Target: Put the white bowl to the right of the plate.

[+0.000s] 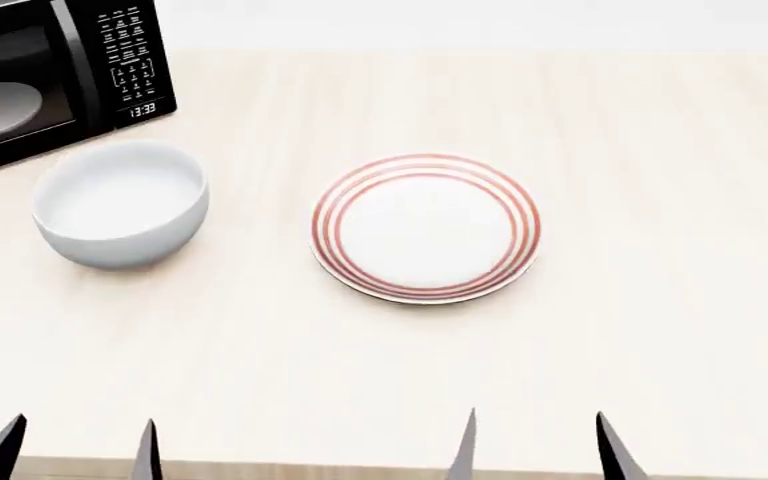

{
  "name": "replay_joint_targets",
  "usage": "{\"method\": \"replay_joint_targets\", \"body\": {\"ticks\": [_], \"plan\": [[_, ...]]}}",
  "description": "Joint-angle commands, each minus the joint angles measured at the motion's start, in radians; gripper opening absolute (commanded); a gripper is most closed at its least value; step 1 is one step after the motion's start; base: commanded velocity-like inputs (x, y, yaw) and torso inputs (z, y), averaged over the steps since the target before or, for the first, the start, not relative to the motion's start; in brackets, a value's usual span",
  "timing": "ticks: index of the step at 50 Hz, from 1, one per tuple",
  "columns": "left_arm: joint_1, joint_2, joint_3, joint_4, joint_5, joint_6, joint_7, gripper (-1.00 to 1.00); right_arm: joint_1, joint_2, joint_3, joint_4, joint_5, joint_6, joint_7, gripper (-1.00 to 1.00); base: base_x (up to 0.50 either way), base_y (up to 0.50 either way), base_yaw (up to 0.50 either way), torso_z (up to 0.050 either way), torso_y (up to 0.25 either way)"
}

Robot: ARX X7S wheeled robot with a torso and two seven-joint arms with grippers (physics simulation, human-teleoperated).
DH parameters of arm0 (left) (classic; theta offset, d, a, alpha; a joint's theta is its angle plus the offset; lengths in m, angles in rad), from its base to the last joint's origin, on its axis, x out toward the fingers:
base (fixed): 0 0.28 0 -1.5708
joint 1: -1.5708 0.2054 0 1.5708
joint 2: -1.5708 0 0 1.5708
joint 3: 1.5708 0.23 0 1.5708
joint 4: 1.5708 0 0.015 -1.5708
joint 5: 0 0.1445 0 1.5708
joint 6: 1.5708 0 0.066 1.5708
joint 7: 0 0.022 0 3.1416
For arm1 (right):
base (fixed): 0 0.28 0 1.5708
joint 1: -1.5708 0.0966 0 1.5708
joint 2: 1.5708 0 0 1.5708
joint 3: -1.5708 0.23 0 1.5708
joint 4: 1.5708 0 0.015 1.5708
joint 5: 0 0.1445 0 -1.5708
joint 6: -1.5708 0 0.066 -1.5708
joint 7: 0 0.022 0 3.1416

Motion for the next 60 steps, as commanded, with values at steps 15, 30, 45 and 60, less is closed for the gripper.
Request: {"method": "replay_joint_targets", "body": {"ticks": [15,30,45,60], "plan": [[0.005,-0.037,0.027,0.066,-0.04,-0.012,-0.049,1.0,0.006,0.064,0.001,-0.105,0.122,0.042,-0.022,1.0,0.5,0.16,0.0,0.0,0.0],[0.002,-0.054,0.05,0.066,-0.052,-0.01,-0.069,1.0,0.017,0.076,-0.001,-0.109,0.131,0.064,0.008,1.0,0.49,0.36,0.0,0.0,0.0],[-0.003,-0.068,0.062,0.049,-0.064,0.006,-0.088,1.0,0.026,0.093,0.018,-0.103,0.286,0.113,-0.047,1.0,0.49,0.2,0.0,0.0,0.0],[-0.006,-0.081,0.066,0.041,-0.079,0.017,-0.103,1.0,0.03,0.098,0.001,-0.083,0.276,0.099,-0.036,1.0,0.5,-0.27,0.0,0.0,0.001]]}}
